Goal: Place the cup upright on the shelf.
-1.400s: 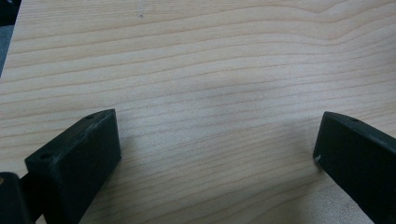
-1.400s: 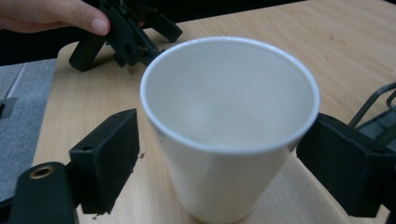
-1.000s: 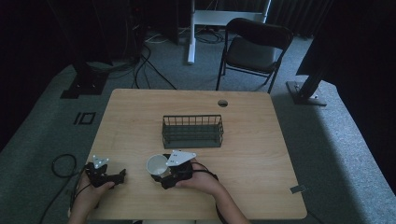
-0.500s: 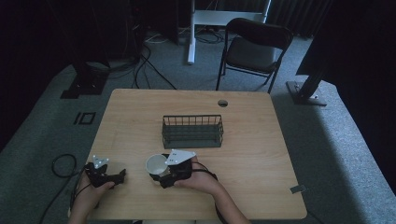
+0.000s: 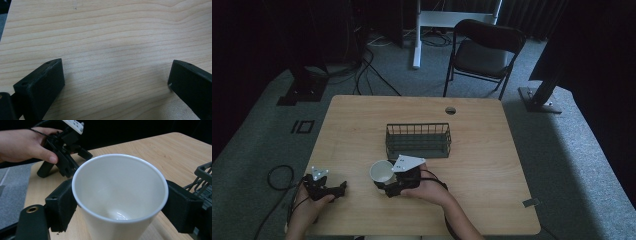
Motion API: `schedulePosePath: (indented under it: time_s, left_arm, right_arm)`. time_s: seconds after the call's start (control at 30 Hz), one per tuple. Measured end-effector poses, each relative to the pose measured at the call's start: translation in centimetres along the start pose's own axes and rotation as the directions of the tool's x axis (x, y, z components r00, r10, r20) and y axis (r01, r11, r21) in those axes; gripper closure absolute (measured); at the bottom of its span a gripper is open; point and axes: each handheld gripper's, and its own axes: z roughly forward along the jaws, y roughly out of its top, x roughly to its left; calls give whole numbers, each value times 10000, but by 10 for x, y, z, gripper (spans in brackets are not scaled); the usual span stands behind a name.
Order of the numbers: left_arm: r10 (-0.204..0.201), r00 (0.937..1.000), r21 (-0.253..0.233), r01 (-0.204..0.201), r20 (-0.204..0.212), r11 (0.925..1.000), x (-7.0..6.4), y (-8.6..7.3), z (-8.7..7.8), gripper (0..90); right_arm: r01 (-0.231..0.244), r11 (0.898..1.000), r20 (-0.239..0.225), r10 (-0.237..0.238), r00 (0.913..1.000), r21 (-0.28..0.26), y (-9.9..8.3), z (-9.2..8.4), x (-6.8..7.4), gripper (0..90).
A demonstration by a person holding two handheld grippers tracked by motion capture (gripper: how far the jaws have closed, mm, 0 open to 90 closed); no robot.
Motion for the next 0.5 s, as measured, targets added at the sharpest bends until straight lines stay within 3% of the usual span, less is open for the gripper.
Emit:
schedulePosePath:
  time_s: [0.2,0.5]
  left_arm:
    - [0,10000,-6,0,3,10000,0,0,0,10]
    - [-4,10000,-17,4,4,10000,0,0,0,10]
  right_arm:
    - [-169,9997,67,170,9998,-172,4,-7,-4,194]
    - [-58,9988,343,74,9994,-477,19,-16,-10,194]
